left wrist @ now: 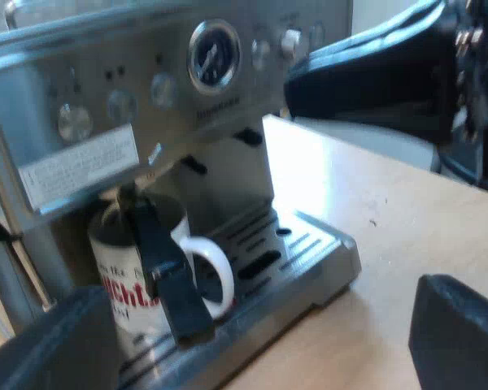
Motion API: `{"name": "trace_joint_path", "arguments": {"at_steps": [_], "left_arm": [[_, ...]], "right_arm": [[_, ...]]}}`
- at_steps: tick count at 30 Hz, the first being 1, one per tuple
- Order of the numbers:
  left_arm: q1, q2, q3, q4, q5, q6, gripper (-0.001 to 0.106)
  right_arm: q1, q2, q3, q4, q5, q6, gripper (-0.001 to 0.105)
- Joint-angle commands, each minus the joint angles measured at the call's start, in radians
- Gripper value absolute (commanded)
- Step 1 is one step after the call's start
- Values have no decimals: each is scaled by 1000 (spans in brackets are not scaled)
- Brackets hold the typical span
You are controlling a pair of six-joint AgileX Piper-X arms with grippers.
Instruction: Place mug into machine
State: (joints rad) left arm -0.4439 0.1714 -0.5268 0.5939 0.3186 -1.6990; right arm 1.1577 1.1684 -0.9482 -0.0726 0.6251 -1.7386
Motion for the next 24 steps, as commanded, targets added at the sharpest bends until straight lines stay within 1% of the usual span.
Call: {"name": "trace_joint_path", "arguments": {"at_steps": [1,6,18,24], "left_arm": [[-4,-3,-1,-56,-9,-4,79],[-4,-3,-1,-83,-9,-4,79],[-4,-3,-1,-83,-9,-2,79],[-4,42,-1,-106,-15,-2,79]], "right_arm": [[-14,31,-2,-32,11,-17,0],[-40,65,-2,-59,27,-15,0],[-115,136,-4,-179,20,-15,0],[-124,160,-8,-193,13,-15,0]]}}
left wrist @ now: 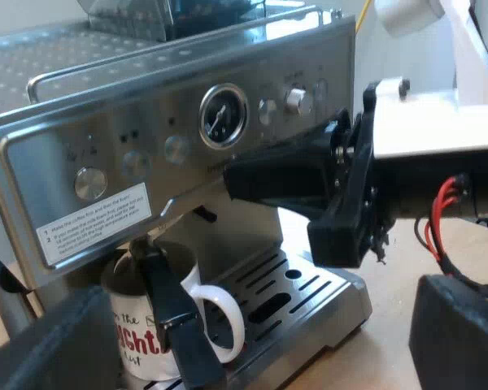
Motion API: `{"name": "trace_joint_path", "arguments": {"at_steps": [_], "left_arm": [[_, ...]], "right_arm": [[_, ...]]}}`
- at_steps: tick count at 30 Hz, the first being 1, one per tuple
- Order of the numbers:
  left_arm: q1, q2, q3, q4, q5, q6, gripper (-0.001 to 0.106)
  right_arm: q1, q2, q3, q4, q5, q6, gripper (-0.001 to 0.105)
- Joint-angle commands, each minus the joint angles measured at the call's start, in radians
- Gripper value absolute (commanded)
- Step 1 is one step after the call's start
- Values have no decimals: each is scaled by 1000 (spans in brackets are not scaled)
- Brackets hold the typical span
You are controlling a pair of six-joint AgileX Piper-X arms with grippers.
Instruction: Place mug into machine
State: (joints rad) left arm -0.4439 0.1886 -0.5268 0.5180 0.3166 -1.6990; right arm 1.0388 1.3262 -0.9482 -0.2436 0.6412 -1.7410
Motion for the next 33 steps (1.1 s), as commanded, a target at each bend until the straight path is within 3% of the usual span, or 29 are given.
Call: {"name": "trace_joint_path", "arguments": {"at_steps": [1,18,33], "left_arm": [[-4,30,-1,-39,-13,-2,79],[-4,53,-1,-76,-13,-2,79],[-4,53,-1,-76,-13,-2,79]], "right_arm": [[-10,5,-8,-29,-3,-13,0],[-48,102,-100,-52,-17,-38,0],[-82,112,-104,-68,-16,-44,0]]}}
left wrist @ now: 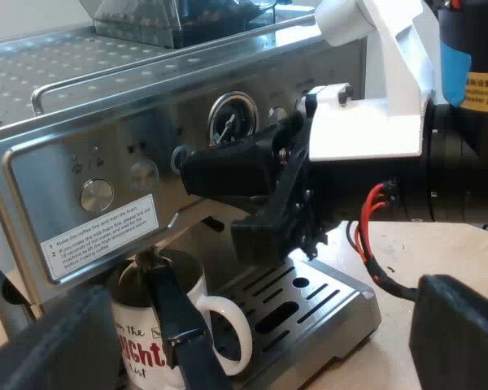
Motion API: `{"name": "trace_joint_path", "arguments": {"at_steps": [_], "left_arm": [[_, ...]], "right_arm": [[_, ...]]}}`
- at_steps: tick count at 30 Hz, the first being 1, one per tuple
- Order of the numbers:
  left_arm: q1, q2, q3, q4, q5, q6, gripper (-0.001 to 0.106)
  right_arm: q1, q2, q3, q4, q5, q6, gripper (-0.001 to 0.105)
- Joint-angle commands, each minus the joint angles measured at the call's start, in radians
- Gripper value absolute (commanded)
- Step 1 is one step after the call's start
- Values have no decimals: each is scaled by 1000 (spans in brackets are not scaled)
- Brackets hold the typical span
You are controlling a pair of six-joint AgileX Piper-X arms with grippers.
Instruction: Place mug into machine
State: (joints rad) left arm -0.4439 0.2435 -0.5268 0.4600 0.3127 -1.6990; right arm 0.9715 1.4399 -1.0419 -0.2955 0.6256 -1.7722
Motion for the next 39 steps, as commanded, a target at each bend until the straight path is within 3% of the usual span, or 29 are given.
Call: {"name": "trace_joint_path", "arguments": {"at_steps": [1,37,39], "left_arm": [[-4,-2,-1,-18,-9,-2,79],[-4,-2,-1,-18,-9,-2,79],[-4,-2,-1,-18,-4,-2,79]], "right_arm": [[-16,0,-11,-16,-1,-13,0],[-26,20,-11,-16,-1,-13,0],[-24,18,-11,-16,-1,-11,11]]}}
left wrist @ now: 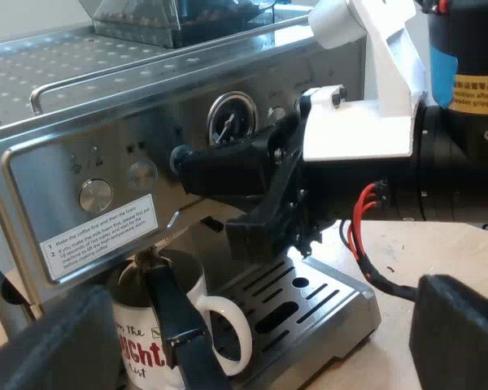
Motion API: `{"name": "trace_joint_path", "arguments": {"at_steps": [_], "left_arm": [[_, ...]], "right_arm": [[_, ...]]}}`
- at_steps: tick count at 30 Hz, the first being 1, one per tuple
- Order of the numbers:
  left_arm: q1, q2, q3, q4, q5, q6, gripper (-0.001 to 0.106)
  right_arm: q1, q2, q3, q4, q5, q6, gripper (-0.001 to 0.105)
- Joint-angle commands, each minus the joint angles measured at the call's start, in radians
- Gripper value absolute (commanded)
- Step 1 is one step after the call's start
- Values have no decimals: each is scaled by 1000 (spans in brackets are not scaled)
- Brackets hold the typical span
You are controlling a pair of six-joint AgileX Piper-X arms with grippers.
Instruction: Place mug into machine
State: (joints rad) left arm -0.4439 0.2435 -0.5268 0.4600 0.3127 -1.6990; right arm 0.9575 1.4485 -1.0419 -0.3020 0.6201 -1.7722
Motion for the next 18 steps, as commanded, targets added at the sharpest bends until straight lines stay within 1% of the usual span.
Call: {"name": "trace_joint_path", "arguments": {"at_steps": [1,2,4,5,6,10,13,15,18], "left_arm": [[-4,-2,-1,-18,-2,-2,79],[-4,-2,-1,-18,-2,-2,79],[-4,-2,-1,-18,-2,-2,79],[-4,-2,-1,-18,-2,-2,79],[-4,-2,-1,-18,-2,-2,79],[-4,-2,-1,-18,-2,-2,79],[-4,-2,-1,-18,-2,-2,79],[-4,-2,-1,-18,-2,-2,79],[-4,-2,-1,-9,-2,-11,79]], "right_arm": [[-10,7,-11,-9,5,-6,14],[-5,3,-11,-7,5,2,27],[-3,2,-11,-7,5,3,33],[6,-6,-11,-7,5,4,49],[17,-15,-11,-4,5,4,56],[52,-45,-11,56,9,4,56],[88,-72,-11,142,45,4,56],[114,-94,-11,200,89,4,56],[147,-126,-11,271,102,4,56]]}}
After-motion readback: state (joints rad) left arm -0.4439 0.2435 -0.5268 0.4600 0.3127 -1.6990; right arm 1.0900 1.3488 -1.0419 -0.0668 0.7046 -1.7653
